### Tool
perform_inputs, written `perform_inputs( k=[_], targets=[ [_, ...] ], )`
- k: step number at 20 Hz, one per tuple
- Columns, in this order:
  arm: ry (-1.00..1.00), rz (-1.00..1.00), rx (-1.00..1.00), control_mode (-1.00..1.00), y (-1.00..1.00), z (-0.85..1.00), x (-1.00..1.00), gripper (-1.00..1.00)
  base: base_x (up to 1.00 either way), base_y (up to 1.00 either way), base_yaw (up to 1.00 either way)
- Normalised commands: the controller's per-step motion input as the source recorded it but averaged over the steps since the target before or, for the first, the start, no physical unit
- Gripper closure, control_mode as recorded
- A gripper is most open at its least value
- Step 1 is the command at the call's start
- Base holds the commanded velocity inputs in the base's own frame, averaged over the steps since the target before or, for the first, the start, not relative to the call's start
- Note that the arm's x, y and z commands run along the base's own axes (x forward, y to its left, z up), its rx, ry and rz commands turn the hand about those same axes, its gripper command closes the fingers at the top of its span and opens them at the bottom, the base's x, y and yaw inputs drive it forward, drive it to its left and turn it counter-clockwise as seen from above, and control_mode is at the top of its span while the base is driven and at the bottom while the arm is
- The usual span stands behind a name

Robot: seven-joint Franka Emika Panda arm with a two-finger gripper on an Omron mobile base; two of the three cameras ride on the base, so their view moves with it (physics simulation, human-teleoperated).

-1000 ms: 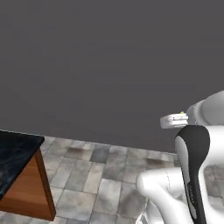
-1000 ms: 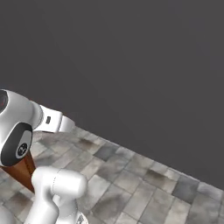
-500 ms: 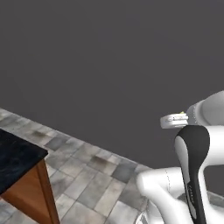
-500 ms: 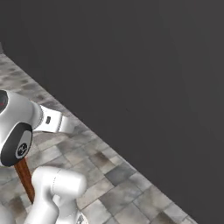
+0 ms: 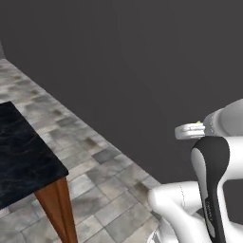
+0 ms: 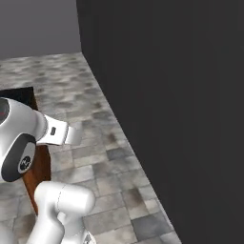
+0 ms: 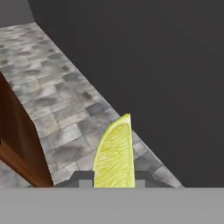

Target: Take the lemon wedge from the fridge and place it on the plate with fish on the dining counter.

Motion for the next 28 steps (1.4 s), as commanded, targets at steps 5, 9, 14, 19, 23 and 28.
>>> perform_inputs(
  k=[5,9,14,19,23,28],
  targets=[
    [0.00,0.00,0.00,1.00,0.00,0.00,0.00,1.00,0.98,-0.24,0.61],
    [0.00,0.00,0.00,1.00,0.00,0.00,0.00,1.00,1.00,-0.45,0.53],
    [0.00,0.00,0.00,1.00,0.00,0.00,0.00,1.00,0.99,-0.70,0.45],
    [0.00,0.00,0.00,1.00,0.00,0.00,0.00,1.00,1.00,-0.79,0.36],
    [0.00,0.00,0.00,1.00,0.00,0.00,0.00,1.00,1.00,-0.76,0.33],
    [0.00,0.00,0.00,1.00,0.00,0.00,0.00,1.00,1.00,-0.70,0.29]
  ],
)
